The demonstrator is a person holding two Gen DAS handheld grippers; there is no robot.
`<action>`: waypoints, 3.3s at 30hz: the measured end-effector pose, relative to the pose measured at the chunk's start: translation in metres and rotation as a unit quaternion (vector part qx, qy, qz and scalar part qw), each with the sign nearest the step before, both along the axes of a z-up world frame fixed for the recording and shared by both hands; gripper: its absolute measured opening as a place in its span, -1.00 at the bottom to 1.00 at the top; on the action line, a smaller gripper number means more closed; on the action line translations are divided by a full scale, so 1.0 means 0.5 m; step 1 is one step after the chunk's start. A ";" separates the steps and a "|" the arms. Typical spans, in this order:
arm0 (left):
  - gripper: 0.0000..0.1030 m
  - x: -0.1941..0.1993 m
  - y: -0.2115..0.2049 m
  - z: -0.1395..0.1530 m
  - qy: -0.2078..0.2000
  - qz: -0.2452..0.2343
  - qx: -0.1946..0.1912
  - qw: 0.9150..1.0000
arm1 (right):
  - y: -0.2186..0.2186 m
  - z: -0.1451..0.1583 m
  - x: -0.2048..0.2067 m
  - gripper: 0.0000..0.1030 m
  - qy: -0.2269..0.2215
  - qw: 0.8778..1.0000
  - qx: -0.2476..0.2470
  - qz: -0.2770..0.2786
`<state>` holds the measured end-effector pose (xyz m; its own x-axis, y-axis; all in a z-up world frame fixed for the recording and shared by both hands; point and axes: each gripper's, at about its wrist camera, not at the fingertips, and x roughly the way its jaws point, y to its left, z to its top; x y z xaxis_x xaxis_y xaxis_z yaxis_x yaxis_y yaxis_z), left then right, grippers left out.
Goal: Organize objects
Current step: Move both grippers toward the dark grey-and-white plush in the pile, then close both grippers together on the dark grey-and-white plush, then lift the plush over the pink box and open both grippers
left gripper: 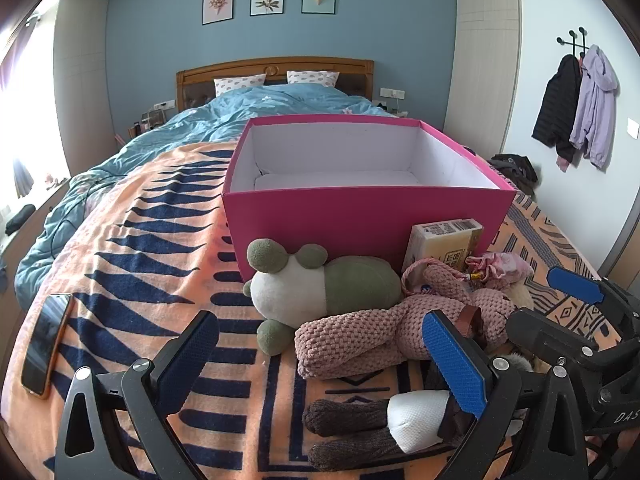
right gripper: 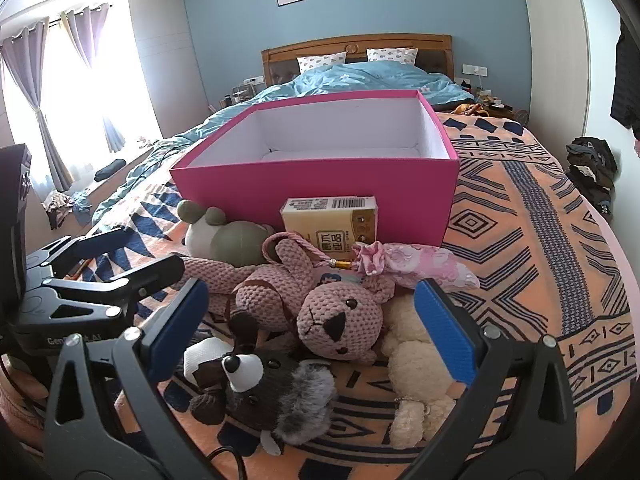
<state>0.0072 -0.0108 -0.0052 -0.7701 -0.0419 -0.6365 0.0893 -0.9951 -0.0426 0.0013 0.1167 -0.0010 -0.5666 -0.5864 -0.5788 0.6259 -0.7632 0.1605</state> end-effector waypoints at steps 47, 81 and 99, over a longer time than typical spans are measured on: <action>1.00 0.009 -0.011 -0.051 -0.035 -0.042 0.031 0.998 | 0.036 -0.066 0.016 0.70 -0.073 0.996 0.023 0.050; 0.72 0.038 -0.016 0.003 0.011 -0.184 0.106 0.977 | 0.045 0.024 0.017 0.03 -0.083 0.985 -0.086 0.122; -0.29 -0.053 -0.043 0.060 0.031 -0.179 0.054 0.982 | 0.001 0.126 -0.078 0.03 -0.030 0.983 -0.113 0.139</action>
